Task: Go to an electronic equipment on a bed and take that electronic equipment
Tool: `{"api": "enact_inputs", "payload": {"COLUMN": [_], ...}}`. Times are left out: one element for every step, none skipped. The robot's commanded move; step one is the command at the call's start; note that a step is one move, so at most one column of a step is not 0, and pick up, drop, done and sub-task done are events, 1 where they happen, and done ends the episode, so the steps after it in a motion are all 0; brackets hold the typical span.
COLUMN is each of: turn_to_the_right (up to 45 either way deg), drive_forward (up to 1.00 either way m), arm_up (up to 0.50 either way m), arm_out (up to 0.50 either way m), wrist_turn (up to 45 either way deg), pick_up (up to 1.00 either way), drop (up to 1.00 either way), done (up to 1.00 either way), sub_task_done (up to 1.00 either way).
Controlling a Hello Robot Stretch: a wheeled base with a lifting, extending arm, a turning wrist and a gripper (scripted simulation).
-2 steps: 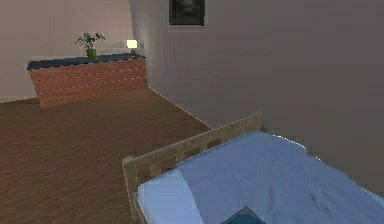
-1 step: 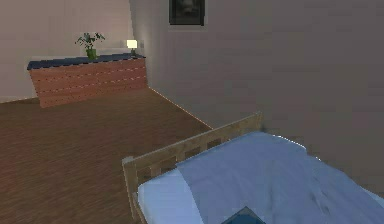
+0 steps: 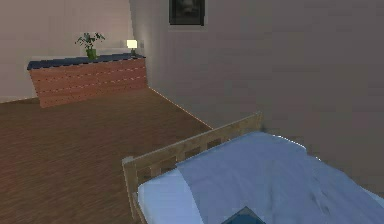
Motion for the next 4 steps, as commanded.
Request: {"api": "enact_inputs", "payload": {"turn_to_the_right": [0.0, 0.0, 0.0, 0.0], "drive_forward": [0.00, 0.00, 0.00, 0.00], "arm_up": [0.00, 0.00, 0.00, -0.30], "arm_out": [0.00, 0.00, 0.00, 0.00], "wrist_turn": [45.0, 45.0, 18.0, 0.0], "pick_up": [0.00, 0.00, 0.00, 0.00], "drop": [0.00, 0.00, 0.00, 0.00], "done": [0.00, 0.00, 0.00, 0.00], "sub_task_done": [0.00, 0.00, 0.00, 0.00]}}
